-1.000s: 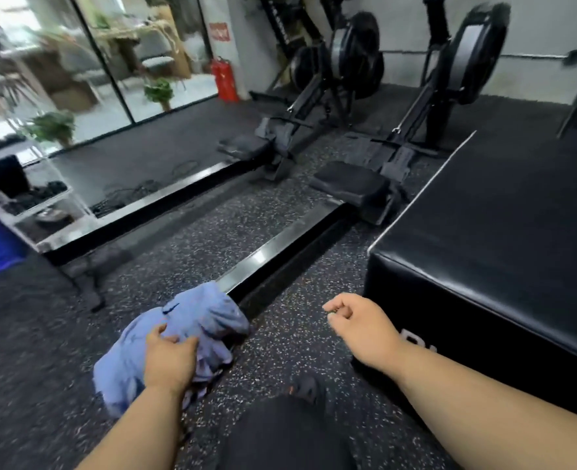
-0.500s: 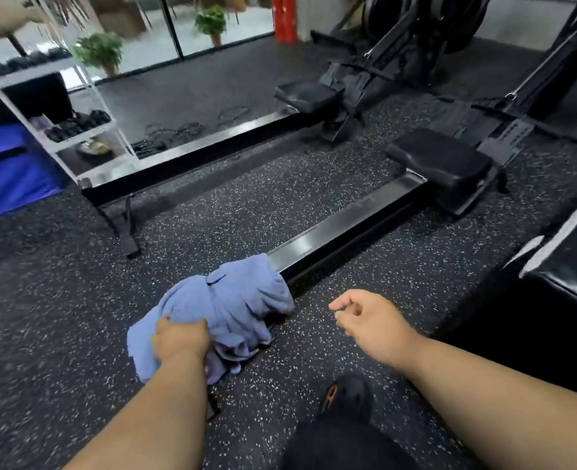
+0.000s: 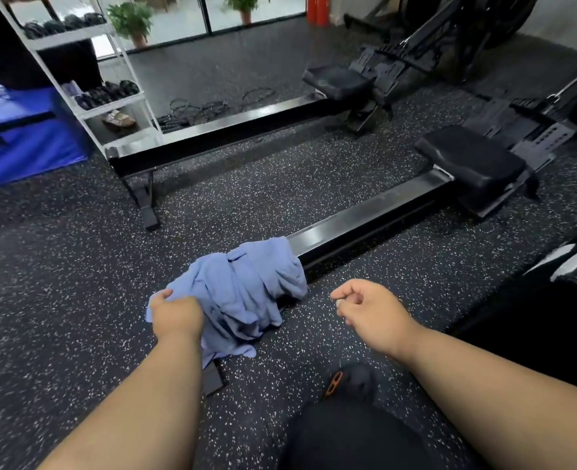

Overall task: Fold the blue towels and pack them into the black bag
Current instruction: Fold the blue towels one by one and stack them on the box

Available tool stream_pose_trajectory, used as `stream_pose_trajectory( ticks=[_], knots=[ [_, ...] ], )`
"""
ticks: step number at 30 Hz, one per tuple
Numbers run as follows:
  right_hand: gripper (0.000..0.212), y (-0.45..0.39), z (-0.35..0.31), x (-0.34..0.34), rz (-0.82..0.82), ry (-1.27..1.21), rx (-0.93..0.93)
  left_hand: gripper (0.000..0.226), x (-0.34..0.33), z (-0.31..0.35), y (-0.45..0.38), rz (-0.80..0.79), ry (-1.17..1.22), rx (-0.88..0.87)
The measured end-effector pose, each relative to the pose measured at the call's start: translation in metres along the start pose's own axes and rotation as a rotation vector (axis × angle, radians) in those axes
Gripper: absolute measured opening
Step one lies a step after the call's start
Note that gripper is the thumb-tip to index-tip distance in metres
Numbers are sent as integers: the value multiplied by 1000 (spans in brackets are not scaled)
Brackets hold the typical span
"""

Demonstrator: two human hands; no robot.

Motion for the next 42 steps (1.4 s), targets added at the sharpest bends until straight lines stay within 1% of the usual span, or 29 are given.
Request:
stream_pose_trajectory(
  ticks=[5,7,12,15,18,22,24,26,28,30,31,34,35,37,39,42],
  knots=[
    [17,34,-26,9,36,-48,29,47,29,43,42,-19,99,-216],
    [18,51,-36,16,69,-53,48,43,46,64,60,-23,176,-292],
    [18,98,-54,41,158,-82,107,42,88,123,103,-187,366,-432],
    [20,130,-61,58,220,-135,143,41,117,163,165,-327,472,-543],
    [33,171,-71,78,263,-207,166,42,138,193,242,-505,474,-662],
    [53,227,-76,113,298,-228,169,43,158,211,351,-772,512,-711],
    [61,258,-75,135,314,-284,177,44,162,214,400,-901,524,-721],
    [59,291,-75,157,323,-377,205,45,166,214,446,-1012,531,-711],
    [46,322,-72,180,333,-470,240,47,169,213,488,-1099,535,-722],
    [33,349,-61,200,388,-456,251,49,169,208,525,-1171,517,-753],
    [34,365,-55,209,436,-412,245,49,169,205,542,-1204,511,-762],
    [59,410,-38,240,592,-335,277,49,160,193,578,-1265,506,-751],
    [64,425,-35,248,621,-324,283,49,156,189,587,-1266,501,-746],
    [62,452,-30,263,664,-315,318,50,147,181,601,-1253,491,-733],
    [56,477,-26,278,751,-301,364,51,138,175,611,-1231,489,-720],
    [47,509,-22,297,876,-299,404,53,126,169,620,-1199,452,-764]
  ],
)
Point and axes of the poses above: each hand's wrist, its own y-axis away from the middle knuckle, its own x-axis out of the back of the hand, z = x × y, the point moved 4 cm from there along -y, towards the middle knuckle, and after that the axes turned 5 degrees about z, right-handed, at the moved point
